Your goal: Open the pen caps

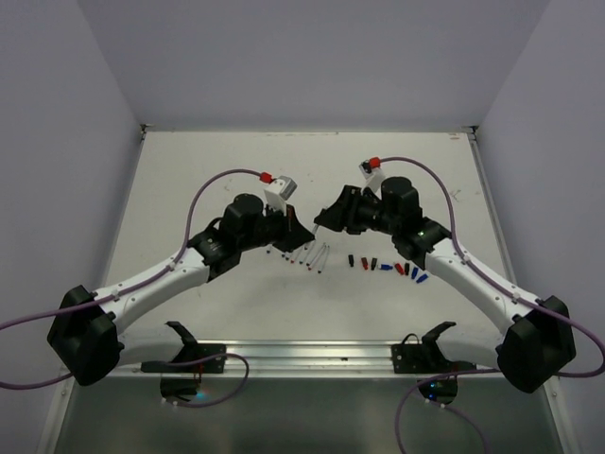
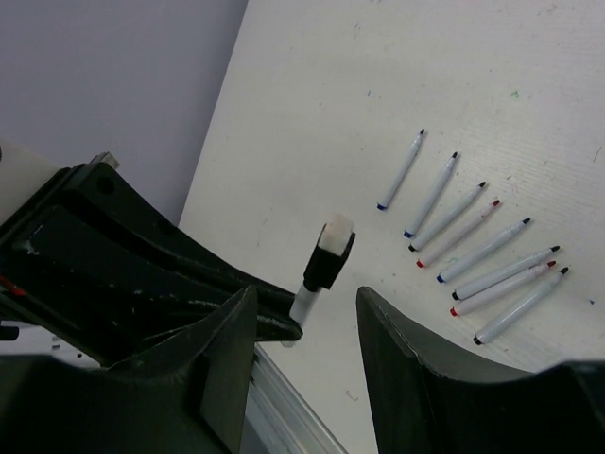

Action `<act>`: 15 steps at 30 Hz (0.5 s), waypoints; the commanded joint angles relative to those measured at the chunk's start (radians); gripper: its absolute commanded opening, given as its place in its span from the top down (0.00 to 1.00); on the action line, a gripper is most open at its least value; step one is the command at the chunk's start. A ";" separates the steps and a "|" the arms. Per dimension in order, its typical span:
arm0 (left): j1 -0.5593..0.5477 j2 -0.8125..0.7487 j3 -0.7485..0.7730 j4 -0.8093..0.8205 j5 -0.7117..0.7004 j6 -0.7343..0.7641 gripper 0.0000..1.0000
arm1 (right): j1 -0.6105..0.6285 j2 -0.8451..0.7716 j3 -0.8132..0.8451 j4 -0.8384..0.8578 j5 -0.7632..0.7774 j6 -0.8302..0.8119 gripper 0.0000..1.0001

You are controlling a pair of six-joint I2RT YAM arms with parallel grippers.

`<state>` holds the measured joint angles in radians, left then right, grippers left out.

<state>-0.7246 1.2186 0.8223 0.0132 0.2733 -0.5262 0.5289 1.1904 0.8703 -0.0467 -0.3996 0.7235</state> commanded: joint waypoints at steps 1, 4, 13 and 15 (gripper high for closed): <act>-0.022 -0.019 0.001 0.044 -0.005 0.026 1.00 | 0.025 0.020 0.062 0.036 0.067 0.011 0.50; -0.032 -0.025 -0.003 0.044 -0.005 0.026 1.00 | 0.033 0.038 0.065 0.036 0.100 0.016 0.50; -0.061 -0.025 0.005 0.047 -0.008 0.015 1.00 | 0.083 0.113 0.101 0.035 0.180 0.028 0.76; -0.064 -0.025 0.009 0.044 -0.016 0.014 1.00 | 0.092 0.121 0.104 0.034 0.186 0.027 0.83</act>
<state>-0.7769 1.2190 0.8200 0.0059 0.2535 -0.5262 0.6018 1.3056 0.9237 -0.0364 -0.2749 0.7593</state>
